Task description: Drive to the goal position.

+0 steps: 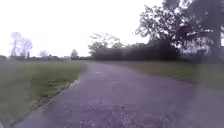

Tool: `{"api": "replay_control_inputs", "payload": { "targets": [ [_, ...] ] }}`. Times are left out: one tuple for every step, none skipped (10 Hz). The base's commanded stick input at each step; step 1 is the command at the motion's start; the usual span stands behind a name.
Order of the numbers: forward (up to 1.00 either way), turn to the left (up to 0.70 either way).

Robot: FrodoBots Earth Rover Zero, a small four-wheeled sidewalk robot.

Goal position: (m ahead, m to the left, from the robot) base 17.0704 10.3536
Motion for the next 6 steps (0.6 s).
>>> {"api": "replay_control_inputs", "payload": {
  "targets": [
    [0.85,0.00],
    [0.85,0.00],
    [0.85,0.00],
    [0.85,0.00],
    [0.85,0.00],
    [0.85,0.00]
  ]
}}
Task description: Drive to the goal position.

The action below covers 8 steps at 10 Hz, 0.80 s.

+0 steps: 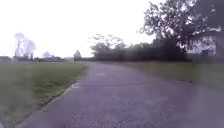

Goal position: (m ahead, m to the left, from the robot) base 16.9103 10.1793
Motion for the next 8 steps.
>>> {"api": "replay_control_inputs", "payload": {
  "targets": [
    [0.85,0.00],
    [0.85,-0.12],
    [0.85,-0.24],
    [0.85,-0.34],
    [0.85,-0.34],
    [0.85,-0.34],
    [0.85,-0.34],
    [0.85,-0.34]
  ]
}}
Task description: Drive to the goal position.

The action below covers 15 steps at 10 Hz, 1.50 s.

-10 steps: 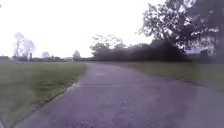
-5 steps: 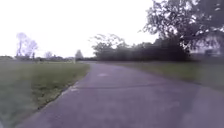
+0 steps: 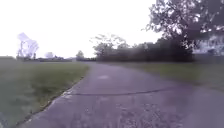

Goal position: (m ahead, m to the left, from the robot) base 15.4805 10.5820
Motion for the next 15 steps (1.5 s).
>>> {"api": "replay_control_inputs", "payload": {
  "targets": [
    [0.85,-0.34],
    [0.85,-0.27],
    [0.85,-0.15],
    [0.85,-0.04],
    [0.85,0.00],
    [0.85,0.00],
    [0.85,0.00],
    [0.85,0.00],
    [0.85,0.00],
    [0.85,0.00],
    [0.85,0.00],
    [0.85,0.00],
    [0.85,0.00],
    [0.85,0.00],
    [0.85,0.00]
  ]
}}
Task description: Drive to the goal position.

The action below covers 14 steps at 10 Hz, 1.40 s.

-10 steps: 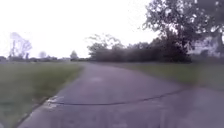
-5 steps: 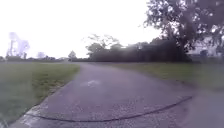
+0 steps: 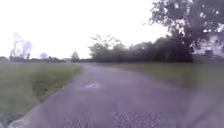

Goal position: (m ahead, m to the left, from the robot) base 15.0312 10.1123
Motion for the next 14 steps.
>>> {"api": "replay_control_inputs", "payload": {
  "targets": [
    [0.85,0.00],
    [0.85,0.00],
    [0.85,0.00],
    [0.85,0.00],
    [0.85,0.00],
    [0.85,0.00],
    [0.85,0.00],
    [0.85,0.00],
    [0.85,0.00],
    [0.85,0.00],
    [0.85,0.00],
    [0.85,0.00],
    [0.85,0.00],
    [0.85,0.00]
  ]
}}
